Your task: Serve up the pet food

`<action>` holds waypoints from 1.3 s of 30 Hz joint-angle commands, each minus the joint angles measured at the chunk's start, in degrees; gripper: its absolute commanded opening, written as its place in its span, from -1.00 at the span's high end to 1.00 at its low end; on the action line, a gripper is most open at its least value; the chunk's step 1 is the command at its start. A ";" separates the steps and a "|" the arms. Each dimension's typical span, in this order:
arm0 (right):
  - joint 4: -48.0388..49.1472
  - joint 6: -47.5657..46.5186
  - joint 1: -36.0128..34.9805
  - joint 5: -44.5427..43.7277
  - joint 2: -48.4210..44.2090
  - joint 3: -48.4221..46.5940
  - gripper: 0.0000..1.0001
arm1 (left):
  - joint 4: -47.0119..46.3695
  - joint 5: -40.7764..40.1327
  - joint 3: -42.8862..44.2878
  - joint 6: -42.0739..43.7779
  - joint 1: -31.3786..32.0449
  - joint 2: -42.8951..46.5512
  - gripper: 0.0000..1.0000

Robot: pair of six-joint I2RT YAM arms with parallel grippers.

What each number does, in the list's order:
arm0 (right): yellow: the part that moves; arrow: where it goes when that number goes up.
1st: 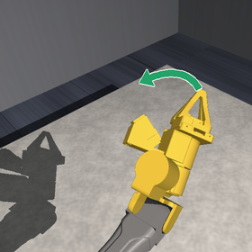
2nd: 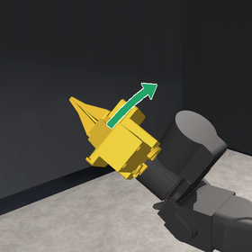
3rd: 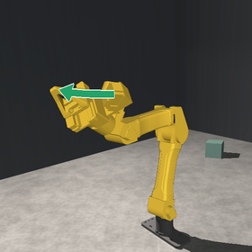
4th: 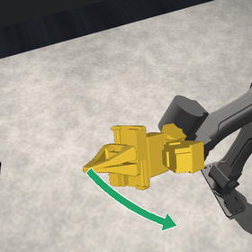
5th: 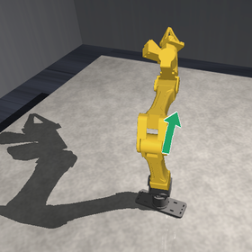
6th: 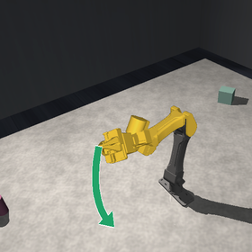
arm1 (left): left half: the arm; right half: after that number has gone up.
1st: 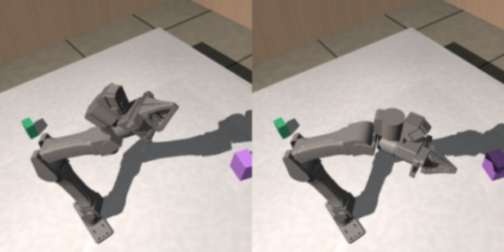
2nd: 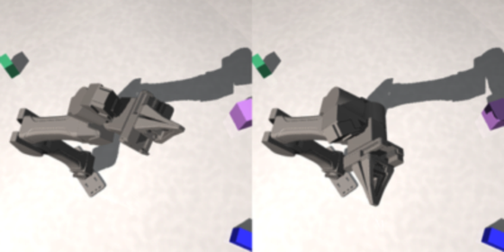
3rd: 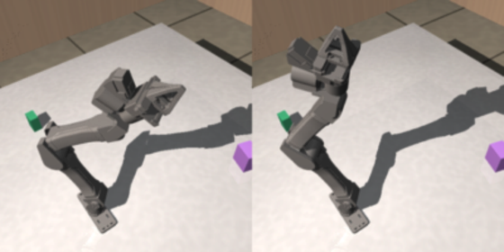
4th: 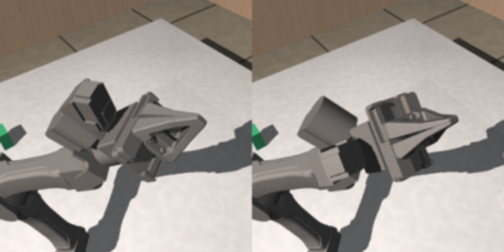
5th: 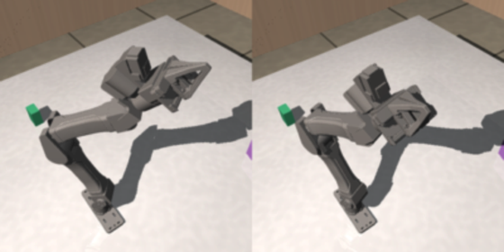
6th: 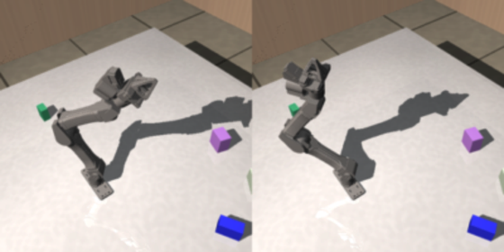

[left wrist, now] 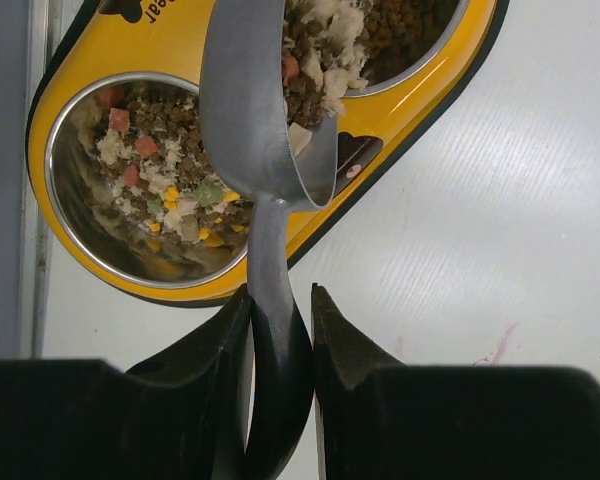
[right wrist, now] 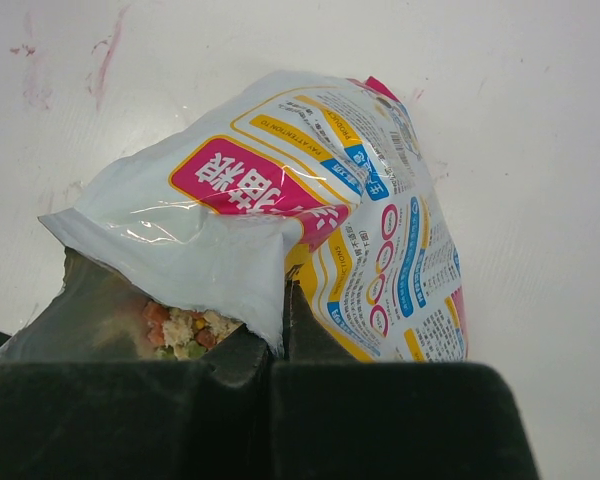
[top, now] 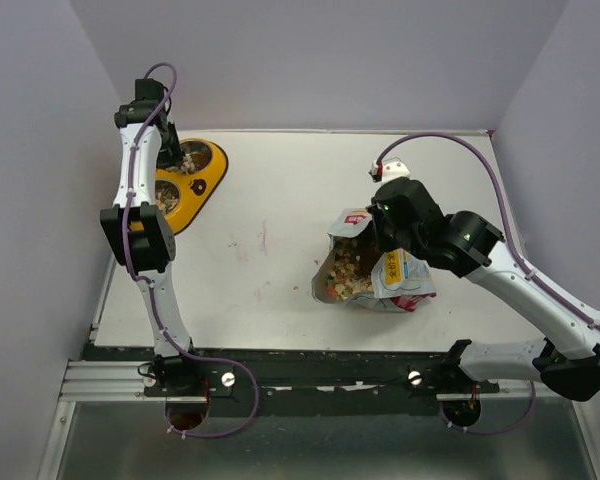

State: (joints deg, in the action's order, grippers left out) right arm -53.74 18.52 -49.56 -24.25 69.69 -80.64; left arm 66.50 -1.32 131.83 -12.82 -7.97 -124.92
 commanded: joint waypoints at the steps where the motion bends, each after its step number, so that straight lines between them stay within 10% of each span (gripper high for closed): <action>1: 0.21 -0.42 -0.10 -0.98 0.18 -2.42 0.99 | 0.03 -7.37 2.64 2.10 1.64 -1.46 1.00; 39: 0.12 0.64 -0.10 1.84 1.77 -3.47 0.99 | -16.32 -28.83 -12.65 15.38 11.66 7.32 1.00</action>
State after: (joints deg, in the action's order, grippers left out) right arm -55.18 18.55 -49.56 -22.02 71.48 -82.13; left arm 50.24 -28.88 118.78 3.42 4.73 -121.71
